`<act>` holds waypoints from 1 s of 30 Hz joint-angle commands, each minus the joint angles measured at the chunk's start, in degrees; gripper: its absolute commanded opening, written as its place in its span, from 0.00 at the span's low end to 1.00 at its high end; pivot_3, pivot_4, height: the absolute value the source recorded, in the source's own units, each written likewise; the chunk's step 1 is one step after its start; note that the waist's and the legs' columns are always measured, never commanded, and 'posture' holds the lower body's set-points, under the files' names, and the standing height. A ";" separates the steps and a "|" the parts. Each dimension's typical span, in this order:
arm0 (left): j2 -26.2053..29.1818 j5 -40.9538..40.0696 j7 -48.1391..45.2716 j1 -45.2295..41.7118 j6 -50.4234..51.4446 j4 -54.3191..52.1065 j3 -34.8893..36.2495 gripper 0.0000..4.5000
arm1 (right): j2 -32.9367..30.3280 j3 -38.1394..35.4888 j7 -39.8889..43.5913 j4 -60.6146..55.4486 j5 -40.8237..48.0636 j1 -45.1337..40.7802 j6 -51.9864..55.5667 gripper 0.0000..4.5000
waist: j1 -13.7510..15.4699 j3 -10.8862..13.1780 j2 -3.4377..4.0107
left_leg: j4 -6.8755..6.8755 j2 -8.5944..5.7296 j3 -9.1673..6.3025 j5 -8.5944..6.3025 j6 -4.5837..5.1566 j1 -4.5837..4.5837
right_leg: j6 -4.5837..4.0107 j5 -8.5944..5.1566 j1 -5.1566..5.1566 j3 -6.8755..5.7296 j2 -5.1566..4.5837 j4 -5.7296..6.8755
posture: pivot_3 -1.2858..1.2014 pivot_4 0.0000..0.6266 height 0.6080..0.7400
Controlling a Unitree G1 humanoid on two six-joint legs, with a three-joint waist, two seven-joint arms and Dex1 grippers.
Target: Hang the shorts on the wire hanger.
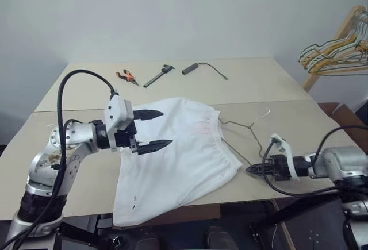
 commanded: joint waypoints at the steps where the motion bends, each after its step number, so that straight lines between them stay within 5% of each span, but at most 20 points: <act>1: 0.89 -1.01 0.74 0.30 -0.13 -2.50 1.52 0.99 | 1.84 1.17 0.99 7.21 -2.62 -6.39 -2.39 0.00 | 0.04 0.00 0.00 | 0.00 0.00 0.00 0.00 0.00 -0.01 | 0.00 0.00 -0.02 0.00 0.00 0.01 | 0.53 0.00 1.00; 14: 1.60 -1.69 2.35 2.45 -0.21 -4.57 1.92 0.99 | 6.86 3.88 6.33 19.21 -8.24 -14.99 -6.70 0.00 | 1.52 0.00 0.02 | -0.05 0.01 0.00 -0.01 0.01 -0.09 | -0.01 0.01 -0.09 -0.03 0.01 -0.03 | 0.54 0.00 1.00; 23: 2.06 -1.68 2.46 3.71 -0.72 -5.35 2.86 0.99 | -2.50 10.70 18.88 3.86 -6.12 -9.77 -1.77 0.00 | 3.01 0.00 0.03 | -0.06 0.02 -0.03 -0.03 0.02 -0.16 | 0.00 0.00 -0.15 -0.08 0.01 -0.06 | 0.55 0.00 1.00; 27: 1.74 -1.79 2.68 4.77 -0.71 -6.01 3.04 0.99 | -5.20 9.22 17.29 -6.21 -2.78 -4.48 2.81 0.00 | 3.20 0.00 0.03 | -0.06 0.06 -0.02 -0.08 0.03 -0.15 | -0.05 -0.07 -0.16 -0.12 0.01 -0.04 | 0.54 0.00 1.00; 30: 1.33 -1.51 2.84 4.18 -0.77 -5.64 2.24 0.99 | -2.34 7.66 12.42 1.52 -5.60 -6.84 1.19 0.00 | 3.10 -0.01 0.03 | -0.03 0.05 0.02 -0.08 0.02 -0.10 | -0.07 -0.05 -0.11 -0.11 0.01 -0.04 | 0.54 0.00 1.00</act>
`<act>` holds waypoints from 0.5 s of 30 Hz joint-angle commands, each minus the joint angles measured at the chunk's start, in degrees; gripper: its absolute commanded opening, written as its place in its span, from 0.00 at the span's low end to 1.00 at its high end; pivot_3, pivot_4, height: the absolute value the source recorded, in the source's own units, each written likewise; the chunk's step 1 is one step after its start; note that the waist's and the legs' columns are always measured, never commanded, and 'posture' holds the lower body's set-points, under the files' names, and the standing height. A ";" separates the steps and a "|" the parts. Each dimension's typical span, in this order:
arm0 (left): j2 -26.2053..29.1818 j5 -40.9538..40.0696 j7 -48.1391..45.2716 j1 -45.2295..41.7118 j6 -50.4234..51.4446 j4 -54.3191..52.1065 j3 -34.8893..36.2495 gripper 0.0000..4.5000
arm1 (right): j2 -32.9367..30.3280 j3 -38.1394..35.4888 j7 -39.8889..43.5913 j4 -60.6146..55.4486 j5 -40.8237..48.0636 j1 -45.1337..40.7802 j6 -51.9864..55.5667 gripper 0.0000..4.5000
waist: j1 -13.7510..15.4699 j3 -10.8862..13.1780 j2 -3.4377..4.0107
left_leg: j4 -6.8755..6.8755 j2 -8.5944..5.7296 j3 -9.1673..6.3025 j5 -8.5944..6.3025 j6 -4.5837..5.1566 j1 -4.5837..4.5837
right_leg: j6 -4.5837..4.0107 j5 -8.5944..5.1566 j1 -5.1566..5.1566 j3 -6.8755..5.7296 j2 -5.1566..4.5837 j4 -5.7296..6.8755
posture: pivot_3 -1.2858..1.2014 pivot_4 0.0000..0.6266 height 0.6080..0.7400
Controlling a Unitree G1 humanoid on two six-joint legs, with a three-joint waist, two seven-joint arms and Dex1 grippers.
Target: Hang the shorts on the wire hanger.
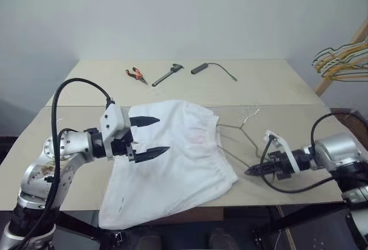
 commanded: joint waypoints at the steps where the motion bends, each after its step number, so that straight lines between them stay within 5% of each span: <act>1: -0.34 -0.70 0.40 -1.35 -0.92 -1.10 0.05 0.99 | 2.81 -3.29 -5.43 9.04 -2.36 -4.94 -1.41 0.00 | -0.08 0.00 -0.01 | 0.02 0.00 0.00 0.00 0.00 0.01 | 0.00 0.00 0.02 0.00 0.00 0.00 | 0.53 0.00 1.00; 7: -0.49 -0.29 -0.10 -2.80 -1.29 0.03 -0.89 0.99 | 7.31 -5.50 -8.81 27.26 -6.27 -13.90 -7.21 0.00 | -0.04 -0.01 0.03 | 0.02 -0.02 0.00 0.07 -0.09 0.06 | -0.04 0.02 0.04 0.02 0.02 0.01 | 0.54 0.00 1.00; 15: -0.31 -0.14 0.19 -1.95 -1.52 -0.54 -0.54 0.99 | 9.27 0.08 -2.06 25.20 -8.06 -14.12 -8.13 0.00 | -0.15 -0.02 0.05 | -0.03 0.01 -0.02 0.01 -0.02 -0.14 | 0.00 0.00 -0.04 -0.01 0.02 -0.20 | 0.54 0.00 1.00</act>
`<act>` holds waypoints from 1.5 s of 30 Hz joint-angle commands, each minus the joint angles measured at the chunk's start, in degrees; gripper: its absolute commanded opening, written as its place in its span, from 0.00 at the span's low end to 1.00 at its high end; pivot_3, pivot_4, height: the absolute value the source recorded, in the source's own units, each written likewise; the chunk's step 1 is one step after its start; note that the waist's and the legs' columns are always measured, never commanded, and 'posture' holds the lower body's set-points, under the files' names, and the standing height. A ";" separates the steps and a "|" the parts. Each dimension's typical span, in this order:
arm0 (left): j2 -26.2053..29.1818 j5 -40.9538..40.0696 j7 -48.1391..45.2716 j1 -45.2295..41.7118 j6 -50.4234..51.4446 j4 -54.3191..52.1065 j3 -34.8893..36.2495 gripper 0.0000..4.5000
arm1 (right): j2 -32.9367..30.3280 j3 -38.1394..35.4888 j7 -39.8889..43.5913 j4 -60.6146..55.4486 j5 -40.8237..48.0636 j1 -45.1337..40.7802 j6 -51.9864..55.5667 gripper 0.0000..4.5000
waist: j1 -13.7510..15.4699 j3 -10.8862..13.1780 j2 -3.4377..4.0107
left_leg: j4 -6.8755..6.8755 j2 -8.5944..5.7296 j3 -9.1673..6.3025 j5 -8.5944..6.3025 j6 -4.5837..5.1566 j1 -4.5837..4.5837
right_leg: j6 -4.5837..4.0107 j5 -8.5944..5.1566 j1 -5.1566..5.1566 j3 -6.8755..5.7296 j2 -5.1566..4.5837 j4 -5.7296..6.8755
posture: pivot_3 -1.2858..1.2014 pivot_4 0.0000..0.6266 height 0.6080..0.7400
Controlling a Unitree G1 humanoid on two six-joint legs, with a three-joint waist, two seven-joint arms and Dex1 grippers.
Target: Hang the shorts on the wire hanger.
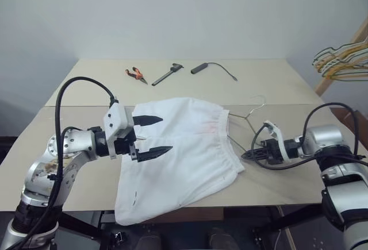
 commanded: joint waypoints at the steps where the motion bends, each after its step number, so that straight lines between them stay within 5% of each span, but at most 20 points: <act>1: 0.19 -0.12 0.41 -0.47 -1.48 -1.09 0.93 0.99 | 0.43 0.75 1.92 -0.05 -1.24 -1.52 -1.84 0.00 | 0.08 0.00 0.00 | 0.00 0.00 0.00 0.00 0.00 -0.01 | 0.00 0.00 0.00 -0.01 0.00 -0.02 | 0.54 0.00 1.00; 11: 0.14 0.07 0.45 -0.25 -2.04 -0.92 0.64 0.99 | 1.76 -6.32 -4.94 9.30 -4.58 -9.18 -9.26 0.00 | 0.10 0.00 0.01 | -0.02 0.00 0.00 0.00 0.00 -0.01 | -0.01 0.01 0.00 -0.03 0.00 -0.02 | 0.53 0.00 1.00; 21: 0.55 2.07 -1.44 -5.82 -4.95 4.85 -0.72 0.99 | -1.43 -8.63 -10.34 -24.71 -7.11 -2.06 -18.49 0.00 | -0.01 -0.01 0.05 | -0.04 0.02 -0.02 -0.01 -0.01 -0.26 | 0.00 0.01 -0.21 -0.07 0.00 -0.05 | 0.51 0.00 1.00; 30: 8.98 7.26 -14.32 -26.83 -17.20 29.13 0.91 0.99 | -7.54 -6.73 -4.41 -54.39 -2.66 2.71 -20.76 0.00 | -0.40 -0.01 0.07 | 0.06 0.01 -0.02 0.00 -0.02 -0.80 | -0.01 0.02 -0.81 -0.13 0.00 0.12 | 0.50 0.00 1.00; 39: 8.88 10.74 -32.31 -36.08 -26.41 41.66 -6.55 0.99 | -8.58 -3.25 -3.62 -58.69 -1.50 0.87 -17.76 0.00 | -1.70 -0.01 0.07 | 0.13 0.02 0.01 0.01 -0.02 -0.83 | -0.02 0.01 -0.90 -0.13 0.00 0.36 | 0.50 0.00 1.00; 45: 2.99 20.15 -31.58 -39.86 -32.94 49.15 -13.56 0.99 | -9.05 -1.89 -2.32 -59.11 -1.13 -0.19 -17.23 0.00 | -1.55 -0.01 0.07 | 0.18 0.01 -0.01 0.01 -0.02 -0.87 | -0.02 0.00 -0.91 -0.13 0.00 0.39 | 0.50 0.00 1.00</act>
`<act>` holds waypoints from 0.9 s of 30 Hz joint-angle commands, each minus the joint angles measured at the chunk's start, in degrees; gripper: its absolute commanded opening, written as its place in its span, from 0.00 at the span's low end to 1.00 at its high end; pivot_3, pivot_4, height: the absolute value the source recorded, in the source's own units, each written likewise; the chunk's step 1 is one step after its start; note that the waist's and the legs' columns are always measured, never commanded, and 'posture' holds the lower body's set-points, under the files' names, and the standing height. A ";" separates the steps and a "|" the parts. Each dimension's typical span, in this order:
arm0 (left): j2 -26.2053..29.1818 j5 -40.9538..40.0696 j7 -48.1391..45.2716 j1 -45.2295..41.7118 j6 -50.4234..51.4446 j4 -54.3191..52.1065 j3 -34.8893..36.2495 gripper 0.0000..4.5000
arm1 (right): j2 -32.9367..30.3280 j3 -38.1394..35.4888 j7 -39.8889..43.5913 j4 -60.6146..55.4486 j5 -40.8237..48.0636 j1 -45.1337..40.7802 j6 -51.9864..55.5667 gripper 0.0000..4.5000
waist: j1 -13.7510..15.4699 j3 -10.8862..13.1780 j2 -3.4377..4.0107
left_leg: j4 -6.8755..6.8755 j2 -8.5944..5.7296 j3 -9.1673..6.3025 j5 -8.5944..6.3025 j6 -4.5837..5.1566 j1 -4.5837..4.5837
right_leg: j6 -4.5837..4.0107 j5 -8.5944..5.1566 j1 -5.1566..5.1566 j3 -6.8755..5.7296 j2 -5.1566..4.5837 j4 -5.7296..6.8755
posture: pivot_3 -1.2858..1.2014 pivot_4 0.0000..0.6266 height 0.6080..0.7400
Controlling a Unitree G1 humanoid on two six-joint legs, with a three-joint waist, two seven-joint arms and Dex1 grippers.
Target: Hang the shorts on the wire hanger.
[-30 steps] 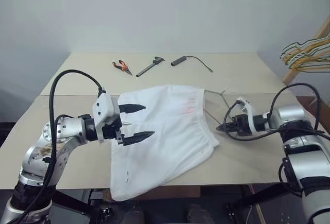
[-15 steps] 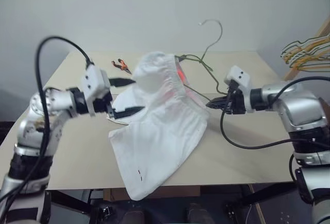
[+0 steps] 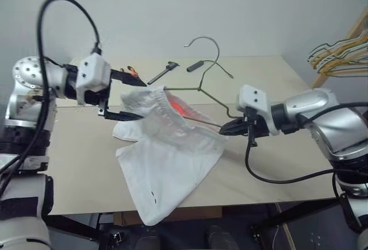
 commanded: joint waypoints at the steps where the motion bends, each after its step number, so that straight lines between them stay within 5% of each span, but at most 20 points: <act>1: -2.73 6.20 2.49 -3.60 -3.48 4.23 -3.37 0.99 | -0.83 -0.55 0.93 -1.86 1.25 -2.10 0.40 0.00 | 0.02 0.00 0.00 | 0.01 0.00 0.00 0.00 0.00 -0.01 | 0.00 0.00 -0.01 0.00 0.00 0.00 | 0.50 0.00 1.00; 5: -5.27 7.88 1.52 -4.56 -5.04 7.15 -4.66 0.85 | -0.83 -0.69 1.12 -2.86 1.83 -2.18 1.31 0.00 | -0.36 0.00 0.00 | 0.05 0.01 0.00 0.00 0.01 -0.08 | 0.00 0.00 -0.08 0.01 0.00 -0.01 | 0.49 0.00 1.00; 16: -6.89 7.37 0.97 -4.24 -6.29 9.01 -3.37 0.05 | -0.78 -1.56 -0.24 -3.70 1.74 -1.38 0.82 0.00 | -1.61 0.00 0.00 | 0.09 0.03 0.00 -0.01 0.01 -0.08 | 0.01 0.00 -0.11 0.03 0.00 0.06 | 0.48 0.00 1.00; 19: -7.57 7.78 2.99 -4.01 -6.73 9.16 -2.81 0.01 | 0.11 -2.19 -2.85 -3.11 0.60 -0.72 0.13 0.00 | -1.58 0.00 0.00 | 0.10 0.03 0.00 -0.01 0.02 -0.09 | 0.01 0.00 -0.11 0.03 0.00 0.05 | 0.48 0.00 1.00; 23: -7.55 7.18 4.20 -3.14 -4.72 8.38 -1.92 0.00 | -1.34 -4.35 -6.20 -1.39 -1.36 1.87 -1.36 0.25 | -1.58 0.00 0.00 | 0.10 0.03 0.00 -0.01 0.02 -0.10 | 0.01 0.00 -0.11 0.03 0.00 0.05 | 0.48 0.00 1.00; 27: -6.62 6.05 6.23 -0.85 -1.56 6.11 -0.22 0.00 | -0.85 -14.57 -13.09 4.43 -0.83 6.76 -1.77 0.55 | -1.48 -0.01 -0.02 | 0.13 0.03 -0.01 -0.01 0.02 -0.12 | 0.02 0.00 -0.10 0.04 0.00 0.05 | 0.48 0.00 1.00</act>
